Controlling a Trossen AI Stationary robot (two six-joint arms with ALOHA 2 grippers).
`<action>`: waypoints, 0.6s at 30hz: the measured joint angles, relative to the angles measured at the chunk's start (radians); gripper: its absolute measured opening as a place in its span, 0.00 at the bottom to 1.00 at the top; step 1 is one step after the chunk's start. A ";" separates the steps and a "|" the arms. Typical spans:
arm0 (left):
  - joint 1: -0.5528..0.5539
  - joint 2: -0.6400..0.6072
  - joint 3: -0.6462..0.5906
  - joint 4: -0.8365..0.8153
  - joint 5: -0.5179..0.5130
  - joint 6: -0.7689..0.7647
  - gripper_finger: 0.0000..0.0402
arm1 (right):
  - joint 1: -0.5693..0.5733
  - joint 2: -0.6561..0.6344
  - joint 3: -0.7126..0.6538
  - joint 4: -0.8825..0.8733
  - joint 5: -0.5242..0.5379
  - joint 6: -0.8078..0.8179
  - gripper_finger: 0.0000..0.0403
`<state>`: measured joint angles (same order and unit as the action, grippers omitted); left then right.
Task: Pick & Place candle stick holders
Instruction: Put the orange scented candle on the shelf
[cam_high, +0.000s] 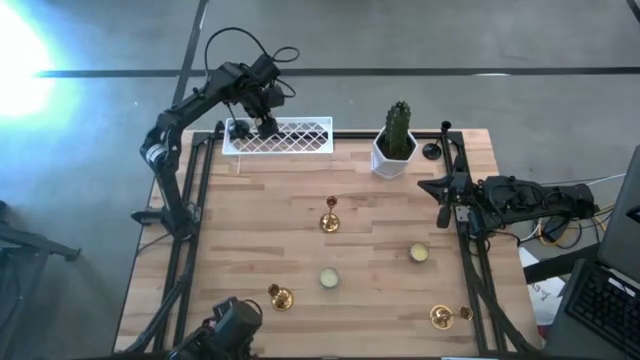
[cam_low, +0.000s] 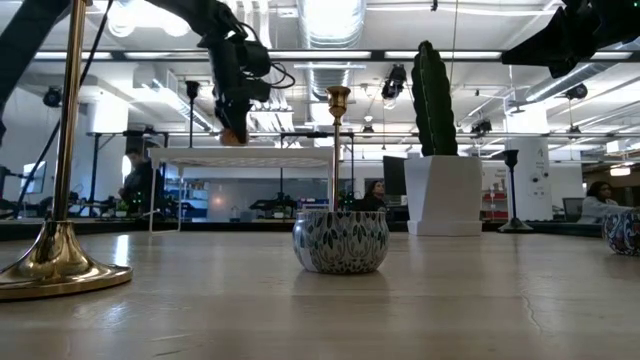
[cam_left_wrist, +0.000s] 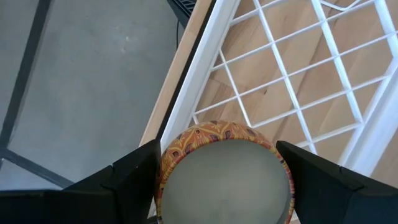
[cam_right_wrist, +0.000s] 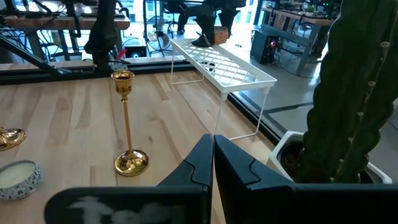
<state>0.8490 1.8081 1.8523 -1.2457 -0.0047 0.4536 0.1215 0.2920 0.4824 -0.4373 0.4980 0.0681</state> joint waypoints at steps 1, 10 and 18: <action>0.001 0.002 0.000 0.000 0.008 0.004 0.74 | 0.000 0.000 0.000 0.000 0.000 0.001 0.02; 0.011 0.021 -0.007 -0.014 0.016 0.025 0.74 | 0.000 0.000 0.000 0.000 0.000 0.002 0.02; 0.032 0.032 -0.007 -0.046 0.039 0.025 0.74 | 0.000 0.000 0.000 0.000 0.000 0.000 0.02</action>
<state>0.8813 1.8404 1.8450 -1.2916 0.0343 0.4789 0.1215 0.2916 0.4824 -0.4374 0.4980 0.0681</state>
